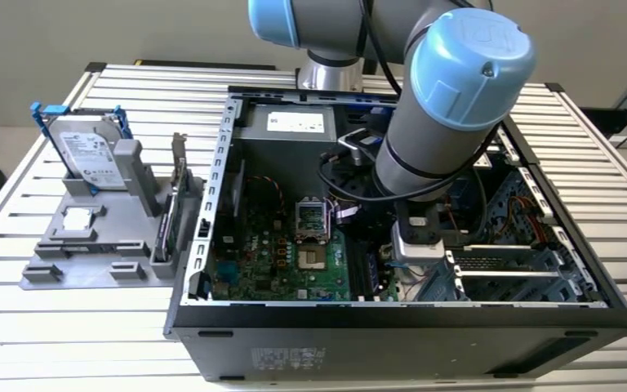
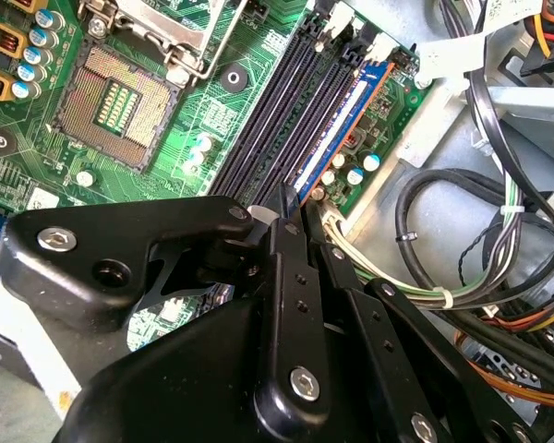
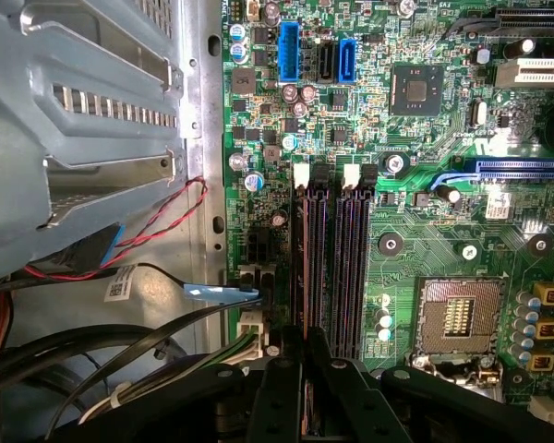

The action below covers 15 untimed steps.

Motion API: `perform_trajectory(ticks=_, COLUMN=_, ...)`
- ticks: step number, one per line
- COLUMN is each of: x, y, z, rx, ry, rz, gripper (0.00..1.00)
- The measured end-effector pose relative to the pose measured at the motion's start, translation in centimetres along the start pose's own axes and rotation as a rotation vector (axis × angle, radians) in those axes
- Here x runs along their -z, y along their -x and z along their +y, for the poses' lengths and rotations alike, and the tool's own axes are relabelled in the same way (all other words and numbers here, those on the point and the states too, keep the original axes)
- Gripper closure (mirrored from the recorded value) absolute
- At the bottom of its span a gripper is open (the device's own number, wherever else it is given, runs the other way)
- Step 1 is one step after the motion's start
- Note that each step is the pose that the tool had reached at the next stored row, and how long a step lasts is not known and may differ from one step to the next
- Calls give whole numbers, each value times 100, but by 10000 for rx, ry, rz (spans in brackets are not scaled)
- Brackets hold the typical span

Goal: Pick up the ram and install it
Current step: 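Insert the ram into the slot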

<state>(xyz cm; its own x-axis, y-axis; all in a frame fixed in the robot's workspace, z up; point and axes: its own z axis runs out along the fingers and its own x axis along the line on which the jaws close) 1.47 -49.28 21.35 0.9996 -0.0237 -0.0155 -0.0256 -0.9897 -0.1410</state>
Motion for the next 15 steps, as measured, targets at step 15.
perform_trajectory(ticks=15, x=2, y=1, z=0, rx=0, ry=2, rz=0, gripper=100)
